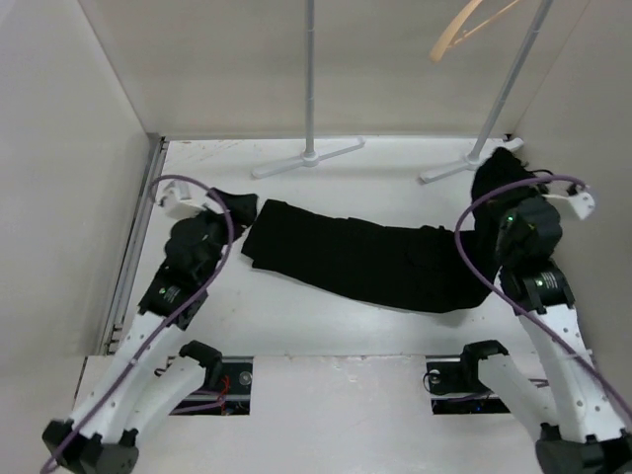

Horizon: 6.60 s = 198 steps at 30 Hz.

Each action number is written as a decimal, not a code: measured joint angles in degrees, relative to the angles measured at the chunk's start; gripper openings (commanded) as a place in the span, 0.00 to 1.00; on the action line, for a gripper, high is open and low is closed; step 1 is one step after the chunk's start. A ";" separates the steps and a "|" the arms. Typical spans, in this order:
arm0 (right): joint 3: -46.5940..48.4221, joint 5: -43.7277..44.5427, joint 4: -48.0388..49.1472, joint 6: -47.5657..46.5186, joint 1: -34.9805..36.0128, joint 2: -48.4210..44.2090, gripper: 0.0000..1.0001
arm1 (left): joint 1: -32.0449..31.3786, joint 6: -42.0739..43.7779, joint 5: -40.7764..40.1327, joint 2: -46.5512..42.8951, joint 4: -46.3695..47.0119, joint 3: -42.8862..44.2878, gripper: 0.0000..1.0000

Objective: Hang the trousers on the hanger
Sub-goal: Fold the trousers, then grab a hanger with the right arm

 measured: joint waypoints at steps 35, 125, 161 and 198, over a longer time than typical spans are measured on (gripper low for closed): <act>39.98 14.99 -0.57 -1.60 64.19 65.96 0.67 | 29.46 -8.35 9.68 -13.66 -5.22 -8.22 0.74; 27.52 -19.71 9.84 -14.71 24.28 24.28 0.24 | -5.31 -3.10 0.31 3.34 15.30 -25.90 0.57; 89.85 -46.05 2.71 5.81 -3.58 70.88 0.64 | -12.44 0.39 5.88 13.14 18.84 -23.23 0.59; 78.77 -59.30 19.17 16.63 -3.72 70.10 0.16 | -11.65 0.35 6.36 9.86 18.45 -23.30 0.59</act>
